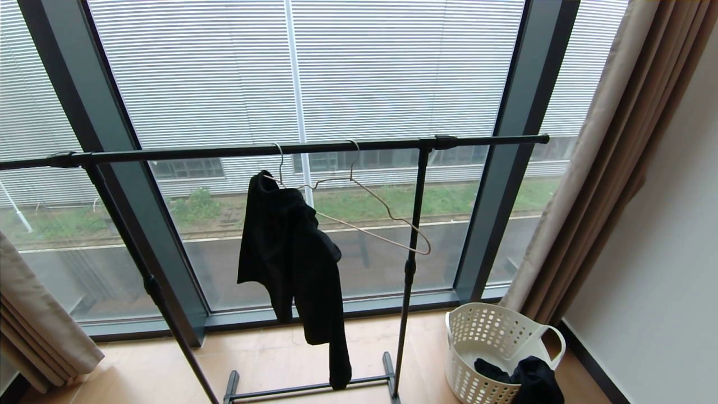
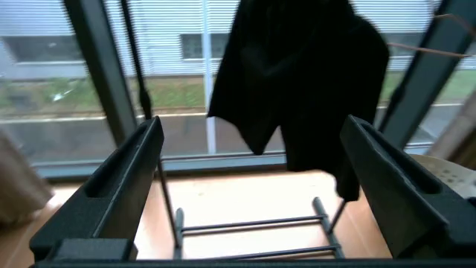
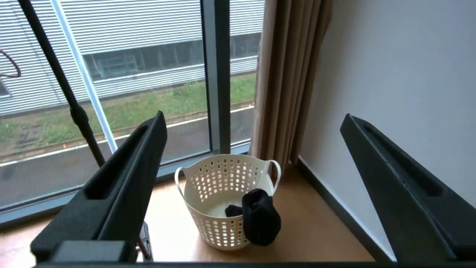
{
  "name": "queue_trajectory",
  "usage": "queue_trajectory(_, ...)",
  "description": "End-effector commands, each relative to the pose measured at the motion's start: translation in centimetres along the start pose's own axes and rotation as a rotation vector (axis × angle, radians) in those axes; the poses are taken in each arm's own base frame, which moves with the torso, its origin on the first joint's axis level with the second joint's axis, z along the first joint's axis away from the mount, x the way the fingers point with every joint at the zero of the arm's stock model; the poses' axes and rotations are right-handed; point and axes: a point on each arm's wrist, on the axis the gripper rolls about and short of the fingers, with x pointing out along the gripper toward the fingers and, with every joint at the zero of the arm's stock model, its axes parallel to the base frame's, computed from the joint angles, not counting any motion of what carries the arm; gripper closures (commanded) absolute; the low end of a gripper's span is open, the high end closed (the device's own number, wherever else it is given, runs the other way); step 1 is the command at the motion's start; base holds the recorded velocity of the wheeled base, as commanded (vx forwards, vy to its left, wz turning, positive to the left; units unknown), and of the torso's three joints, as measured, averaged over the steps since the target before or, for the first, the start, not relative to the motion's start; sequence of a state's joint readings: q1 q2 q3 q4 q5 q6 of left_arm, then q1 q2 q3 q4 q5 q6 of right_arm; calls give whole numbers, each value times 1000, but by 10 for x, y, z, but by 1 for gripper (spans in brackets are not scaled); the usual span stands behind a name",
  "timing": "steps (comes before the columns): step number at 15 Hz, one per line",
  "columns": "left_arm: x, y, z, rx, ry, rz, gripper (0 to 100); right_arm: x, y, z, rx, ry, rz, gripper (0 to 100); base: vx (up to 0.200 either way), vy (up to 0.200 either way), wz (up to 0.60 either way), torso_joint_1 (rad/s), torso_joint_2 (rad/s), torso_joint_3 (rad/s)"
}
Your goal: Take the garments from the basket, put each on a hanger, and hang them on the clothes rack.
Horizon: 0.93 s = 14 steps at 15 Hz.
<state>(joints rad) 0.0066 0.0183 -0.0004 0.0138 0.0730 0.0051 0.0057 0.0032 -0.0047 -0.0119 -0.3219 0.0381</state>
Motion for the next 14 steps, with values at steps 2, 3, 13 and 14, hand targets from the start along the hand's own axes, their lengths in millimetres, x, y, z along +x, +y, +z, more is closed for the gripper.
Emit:
queue_trajectory(2, -2, 0, 0, -8, -15, 6, 0, 0, 0, 0, 38, 2, 8, 0, 0, 0, 0, 0, 0, 0)
queue_trajectory(3, -2, 0, 1, -9, -13, -7, 0, 0, 1, 0, 63, 2, 31, 0, 0, 0, 0, 0, 0, 0)
queue_trajectory(13, -3, -4, 2, 68, 7, -215, 0, -1, 6, -1, 0, 36, 258, 0, 0, 0, 0, 0, 0, 0)
queue_trajectory(14, -3, -4, 2, 70, 9, -215, 0, -2, 7, -2, -55, 37, 325, 0, 0, 0, 0, 0, 0, 0)
